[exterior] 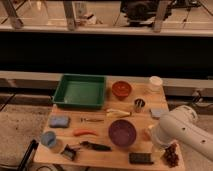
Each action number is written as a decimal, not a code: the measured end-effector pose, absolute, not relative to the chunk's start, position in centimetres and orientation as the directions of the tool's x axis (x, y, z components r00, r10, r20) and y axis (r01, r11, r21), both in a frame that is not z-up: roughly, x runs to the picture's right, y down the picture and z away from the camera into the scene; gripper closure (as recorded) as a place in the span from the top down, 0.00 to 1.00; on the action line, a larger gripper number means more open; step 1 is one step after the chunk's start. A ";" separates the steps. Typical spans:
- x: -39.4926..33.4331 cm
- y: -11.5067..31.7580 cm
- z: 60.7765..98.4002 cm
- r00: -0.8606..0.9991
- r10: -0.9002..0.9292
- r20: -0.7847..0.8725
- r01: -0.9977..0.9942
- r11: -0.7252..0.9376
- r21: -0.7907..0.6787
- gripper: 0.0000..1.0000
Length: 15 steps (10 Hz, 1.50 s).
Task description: Place eraser in metal cup
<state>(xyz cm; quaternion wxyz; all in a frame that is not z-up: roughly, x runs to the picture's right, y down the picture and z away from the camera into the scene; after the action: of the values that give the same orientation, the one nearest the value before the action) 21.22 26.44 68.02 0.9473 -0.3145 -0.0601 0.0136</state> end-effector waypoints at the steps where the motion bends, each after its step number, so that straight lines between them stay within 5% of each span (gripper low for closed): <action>1: 21.0 26.7 67.9 0.992 0.068 0.107 0.009 0.804 -0.595 0.80; 15: 19.9 32.7 70.0 0.957 0.126 0.260 0.059 0.795 -0.603 0.80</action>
<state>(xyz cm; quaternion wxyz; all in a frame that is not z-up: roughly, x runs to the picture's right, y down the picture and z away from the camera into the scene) 19.93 32.66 69.97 0.9363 -0.3195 -0.1448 0.0180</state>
